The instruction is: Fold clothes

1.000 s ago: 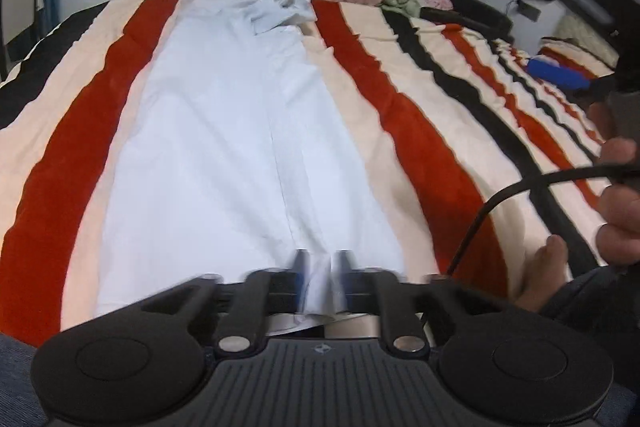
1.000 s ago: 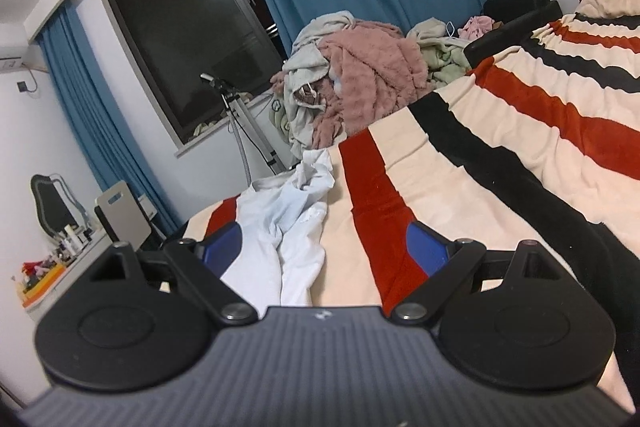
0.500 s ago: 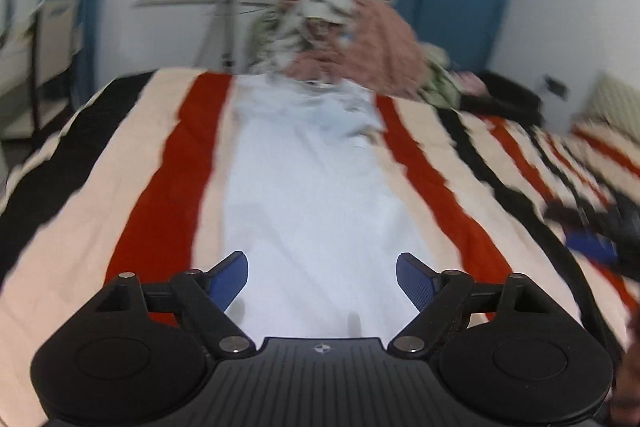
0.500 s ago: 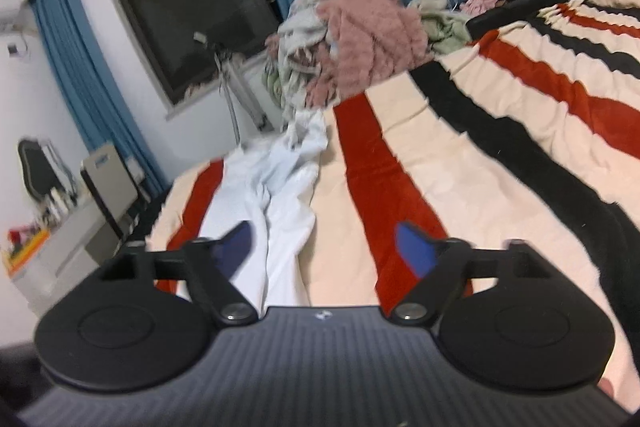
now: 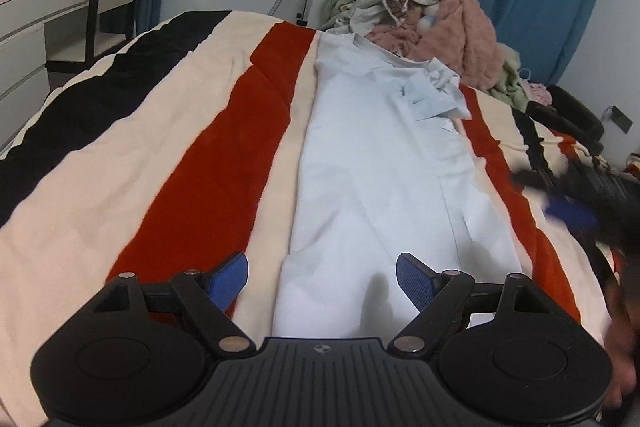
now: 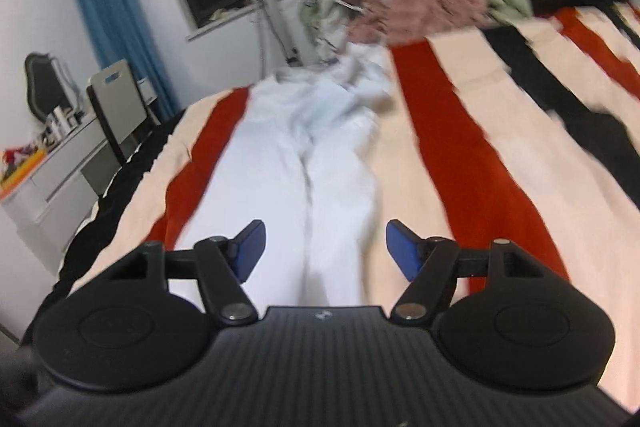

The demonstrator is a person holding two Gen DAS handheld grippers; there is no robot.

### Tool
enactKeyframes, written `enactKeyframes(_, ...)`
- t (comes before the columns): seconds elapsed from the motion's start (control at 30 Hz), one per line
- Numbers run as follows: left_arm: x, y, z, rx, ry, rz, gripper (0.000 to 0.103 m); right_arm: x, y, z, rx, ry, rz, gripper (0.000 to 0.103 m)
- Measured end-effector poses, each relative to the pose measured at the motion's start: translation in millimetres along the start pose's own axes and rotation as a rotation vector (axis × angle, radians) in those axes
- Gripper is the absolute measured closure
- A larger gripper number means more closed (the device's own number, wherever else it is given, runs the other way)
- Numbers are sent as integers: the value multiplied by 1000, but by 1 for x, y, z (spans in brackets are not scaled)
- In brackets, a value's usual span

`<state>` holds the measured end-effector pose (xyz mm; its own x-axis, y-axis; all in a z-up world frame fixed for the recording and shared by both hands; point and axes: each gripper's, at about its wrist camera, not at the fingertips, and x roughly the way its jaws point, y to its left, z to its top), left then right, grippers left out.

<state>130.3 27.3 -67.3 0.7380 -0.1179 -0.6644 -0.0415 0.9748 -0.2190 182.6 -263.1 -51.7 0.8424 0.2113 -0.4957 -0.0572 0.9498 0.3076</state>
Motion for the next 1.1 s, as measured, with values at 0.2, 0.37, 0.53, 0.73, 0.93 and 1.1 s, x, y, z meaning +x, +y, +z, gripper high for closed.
enactKeyframes(0.2,13,9,0,-54,-31,19,20,115,34,64,-151,-15,-16,70)
enactKeyframes(0.37,28,24,7,-118,-59,21,19,196,56,96,-282,-9,-96,72)
enactKeyframes(0.53,50,31,12,-130,-33,3,19,241,70,89,-487,45,-207,75)
enactKeyframes(0.73,60,34,14,-128,-26,-7,19,229,32,73,-374,11,-286,75)
enactKeyframes(0.93,60,34,14,-126,-18,-11,19,181,1,52,-225,-16,-271,75)
enactKeyframes(1.1,54,32,14,-131,-10,-37,19,102,-18,32,-94,-31,-189,68)
